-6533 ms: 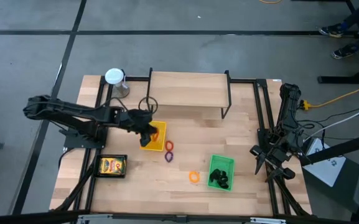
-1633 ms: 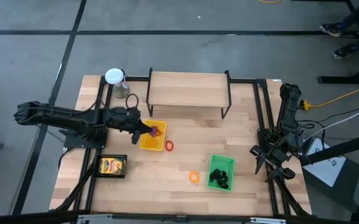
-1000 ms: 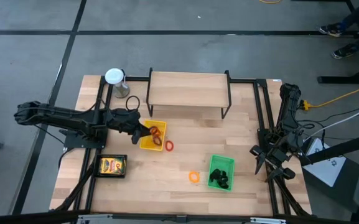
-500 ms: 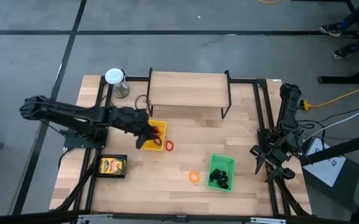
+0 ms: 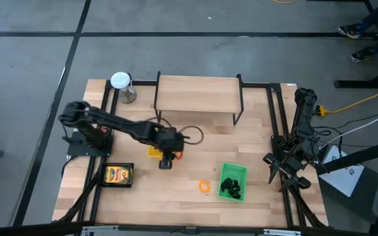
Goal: Pick & Place Office Desk Supplies
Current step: Put the orange spring keychain into the yellow bin
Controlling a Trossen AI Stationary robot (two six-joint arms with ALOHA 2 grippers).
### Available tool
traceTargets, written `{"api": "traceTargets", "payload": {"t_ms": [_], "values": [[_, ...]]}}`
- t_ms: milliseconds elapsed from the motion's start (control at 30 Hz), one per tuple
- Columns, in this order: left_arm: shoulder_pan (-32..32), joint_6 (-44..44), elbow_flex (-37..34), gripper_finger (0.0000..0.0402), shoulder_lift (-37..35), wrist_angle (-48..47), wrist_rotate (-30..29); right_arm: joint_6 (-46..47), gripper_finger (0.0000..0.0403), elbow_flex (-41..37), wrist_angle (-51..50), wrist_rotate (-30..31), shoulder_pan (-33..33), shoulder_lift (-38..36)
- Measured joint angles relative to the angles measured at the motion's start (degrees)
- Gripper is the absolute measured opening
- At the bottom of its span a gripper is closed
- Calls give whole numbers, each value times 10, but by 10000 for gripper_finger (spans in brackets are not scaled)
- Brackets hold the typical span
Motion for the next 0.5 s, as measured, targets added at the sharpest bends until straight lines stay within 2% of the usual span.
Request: {"api": "traceTargets", "payload": {"t_ms": [233,500], "values": [[-8,28,74,145,100,-41,-8,0,219,0,0,0,0,0],[-9,10,85,145,164,-45,-7,0,219,0,0,0,0,0]]}}
